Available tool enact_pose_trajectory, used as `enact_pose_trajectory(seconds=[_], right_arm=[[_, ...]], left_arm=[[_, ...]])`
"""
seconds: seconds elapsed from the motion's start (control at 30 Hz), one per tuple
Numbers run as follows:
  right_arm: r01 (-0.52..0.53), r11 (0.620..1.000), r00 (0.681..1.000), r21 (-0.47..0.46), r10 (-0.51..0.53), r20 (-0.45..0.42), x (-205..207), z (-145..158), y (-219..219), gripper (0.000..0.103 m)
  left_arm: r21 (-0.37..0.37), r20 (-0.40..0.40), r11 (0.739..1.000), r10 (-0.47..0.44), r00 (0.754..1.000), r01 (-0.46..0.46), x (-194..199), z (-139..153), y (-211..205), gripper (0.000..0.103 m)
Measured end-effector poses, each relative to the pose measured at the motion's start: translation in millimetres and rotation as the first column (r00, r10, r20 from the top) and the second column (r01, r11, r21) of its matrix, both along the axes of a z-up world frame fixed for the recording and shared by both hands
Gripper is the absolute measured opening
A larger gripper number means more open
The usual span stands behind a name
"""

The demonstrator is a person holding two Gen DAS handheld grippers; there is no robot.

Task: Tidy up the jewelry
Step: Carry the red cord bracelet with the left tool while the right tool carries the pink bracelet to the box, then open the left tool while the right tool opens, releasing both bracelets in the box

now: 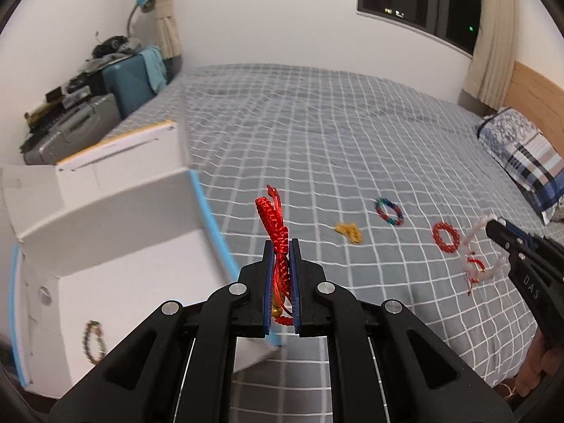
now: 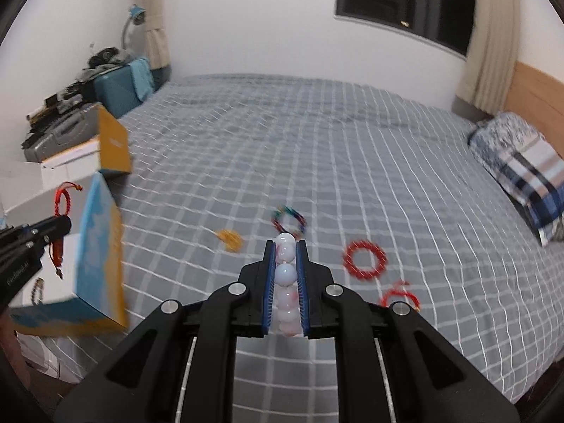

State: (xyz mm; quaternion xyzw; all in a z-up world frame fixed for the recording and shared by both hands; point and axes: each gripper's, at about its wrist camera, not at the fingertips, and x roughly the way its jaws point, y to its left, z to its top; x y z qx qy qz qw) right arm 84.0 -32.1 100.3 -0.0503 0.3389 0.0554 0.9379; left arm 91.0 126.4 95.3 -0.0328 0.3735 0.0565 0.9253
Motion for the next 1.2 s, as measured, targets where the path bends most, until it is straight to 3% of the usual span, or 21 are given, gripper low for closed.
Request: enact_pose_trajectory(seconds=[0.27, 0.5, 0.87, 1.2], right_arm=[[-0.133, 0.991, 0.990, 0.001, 0.132, 0.040, -4, 25, 87, 0.011], [-0.257, 0.966, 0.966, -0.001, 0.257, 0.038, -16, 25, 168, 0.011], [-0.395, 0.919, 0.918, -0.015, 0.393, -0.061, -26, -13, 272, 0.011], [-0.404, 0.915, 0.899, -0.003, 0.396, -0.186, -20, -51, 301, 0.011]], left_arm=[[0.011, 0.017, 0.996, 0.084, 0.996, -0.084, -23, 17, 58, 0.008], [0.003, -0.006, 0.982, 0.189, 0.982, -0.189, -50, 9, 125, 0.008], [-0.028, -0.138, 0.954, 0.293, 0.946, -0.300, -76, -37, 206, 0.008], [-0.024, -0.232, 0.940, 0.327, 0.916, -0.341, -80, -67, 229, 0.008]])
